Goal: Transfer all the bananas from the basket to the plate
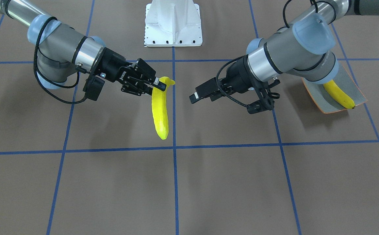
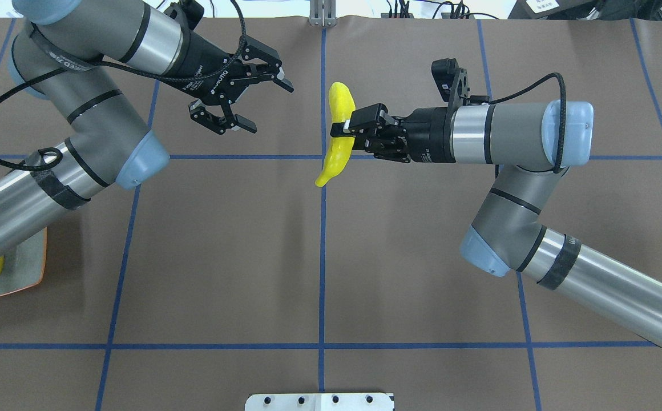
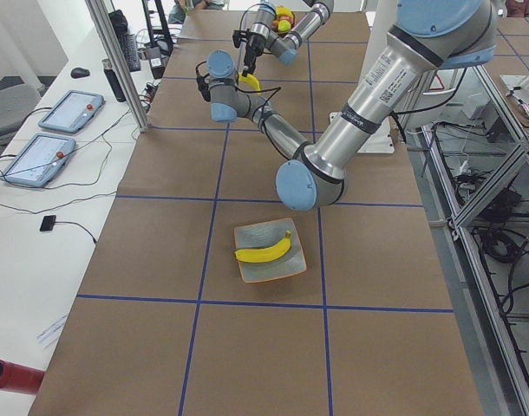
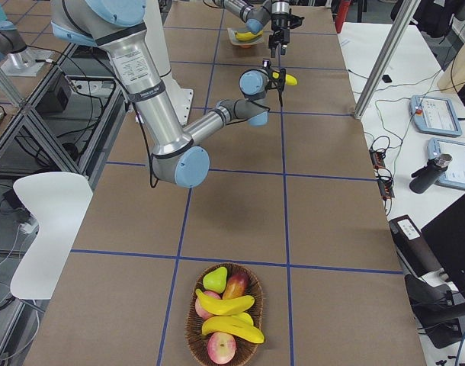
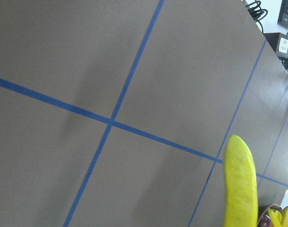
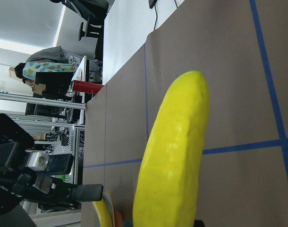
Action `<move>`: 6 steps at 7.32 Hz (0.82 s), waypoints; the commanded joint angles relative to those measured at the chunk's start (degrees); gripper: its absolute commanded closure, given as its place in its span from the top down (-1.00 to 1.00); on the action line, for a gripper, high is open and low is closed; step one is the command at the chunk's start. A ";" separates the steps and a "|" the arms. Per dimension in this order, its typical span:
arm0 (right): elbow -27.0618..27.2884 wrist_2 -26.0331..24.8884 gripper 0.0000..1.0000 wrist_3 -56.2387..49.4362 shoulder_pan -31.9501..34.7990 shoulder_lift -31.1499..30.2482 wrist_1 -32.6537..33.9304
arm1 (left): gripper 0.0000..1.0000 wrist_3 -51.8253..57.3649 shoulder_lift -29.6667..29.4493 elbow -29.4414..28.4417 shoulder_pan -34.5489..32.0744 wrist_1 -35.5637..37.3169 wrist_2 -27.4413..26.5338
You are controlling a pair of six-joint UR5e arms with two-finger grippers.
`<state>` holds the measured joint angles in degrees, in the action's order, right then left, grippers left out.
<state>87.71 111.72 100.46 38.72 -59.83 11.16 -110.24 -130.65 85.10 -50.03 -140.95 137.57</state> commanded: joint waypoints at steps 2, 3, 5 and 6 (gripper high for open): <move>0.01 -0.10 -1.00 -3.16 -1.98 1.82 -0.27 | 0.98 -2.17 -1.97 -0.02 1.16 -0.29 -0.46; -0.08 -0.10 -1.00 -3.16 -2.24 2.08 -1.57 | 0.98 -2.17 -2.33 -0.02 1.86 -0.46 -1.77; -0.08 -0.18 -1.00 -3.16 -2.33 2.17 -2.90 | 0.97 -2.69 -2.50 -0.38 2.92 -1.60 -2.83; -0.08 -0.27 -1.00 -3.25 -2.33 2.52 -2.99 | 0.92 -3.40 -2.68 -0.38 3.36 -1.87 -2.92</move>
<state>87.63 111.52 97.28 36.43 -57.61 8.49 -112.95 -133.13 84.77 -47.21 -142.50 134.88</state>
